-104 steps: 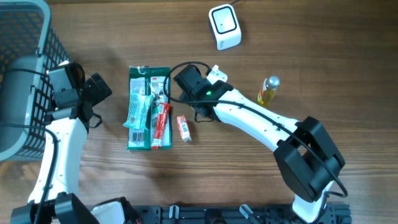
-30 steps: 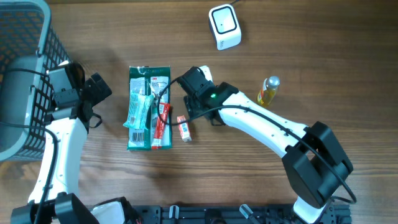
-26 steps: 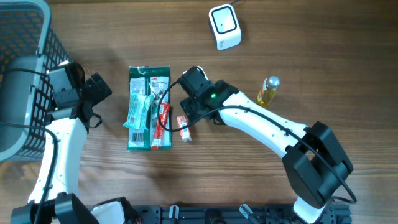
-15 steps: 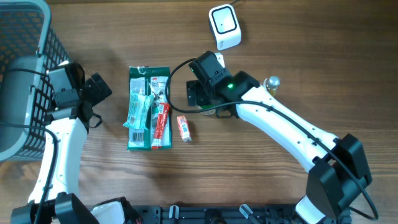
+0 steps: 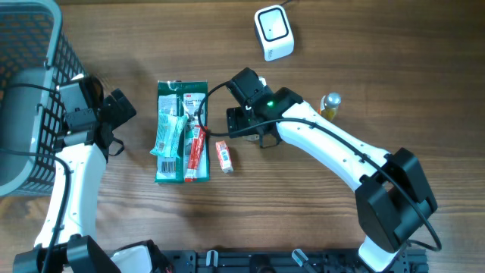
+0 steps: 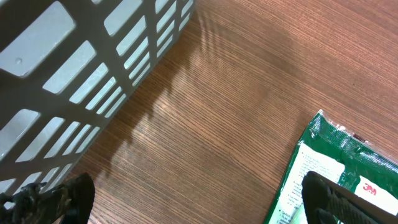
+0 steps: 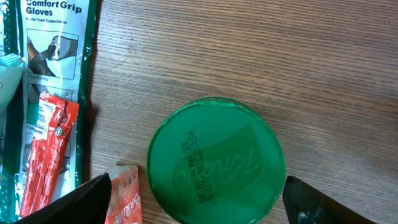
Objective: Scan the item barcode
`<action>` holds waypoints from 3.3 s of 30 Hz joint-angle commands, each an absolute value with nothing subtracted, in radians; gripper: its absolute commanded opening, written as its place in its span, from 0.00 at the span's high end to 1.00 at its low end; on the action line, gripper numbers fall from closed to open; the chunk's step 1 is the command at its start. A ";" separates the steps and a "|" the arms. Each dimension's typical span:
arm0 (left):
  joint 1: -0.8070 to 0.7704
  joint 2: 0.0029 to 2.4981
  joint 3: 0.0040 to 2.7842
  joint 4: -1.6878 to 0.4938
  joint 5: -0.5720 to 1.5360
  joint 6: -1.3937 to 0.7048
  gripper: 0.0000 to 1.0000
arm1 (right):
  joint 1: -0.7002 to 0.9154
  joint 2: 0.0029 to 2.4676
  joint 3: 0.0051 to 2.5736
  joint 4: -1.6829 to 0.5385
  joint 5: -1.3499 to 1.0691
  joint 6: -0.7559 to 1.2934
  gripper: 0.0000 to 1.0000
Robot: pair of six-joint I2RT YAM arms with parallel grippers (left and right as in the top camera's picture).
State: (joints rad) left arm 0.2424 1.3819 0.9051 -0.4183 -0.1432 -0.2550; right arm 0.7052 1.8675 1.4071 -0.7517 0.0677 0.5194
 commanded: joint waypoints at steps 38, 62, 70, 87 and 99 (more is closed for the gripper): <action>0.246 1.369 0.920 -0.416 -0.139 -0.243 0.00 | 0.691 1.457 1.462 -0.963 0.314 0.550 0.00; 0.246 1.369 0.920 -0.416 -0.139 -0.243 0.00 | 0.286 1.474 1.649 -1.177 0.121 0.497 0.17; 0.246 1.369 0.920 -0.416 -0.139 -0.242 0.00 | 0.255 1.658 1.594 -1.192 0.125 0.471 0.18; 0.246 1.369 0.920 -0.416 -0.139 -0.243 0.00 | 0.255 1.876 1.507 -1.159 0.126 0.471 0.24; 0.246 1.369 0.920 -0.416 -0.139 -0.242 0.00 | 0.255 1.873 1.491 -1.104 0.107 0.450 0.34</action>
State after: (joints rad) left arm 0.2424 1.3819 0.9051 -0.4183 -0.1432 -0.2554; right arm 0.2569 1.8603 1.4853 -1.1076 0.1307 0.4702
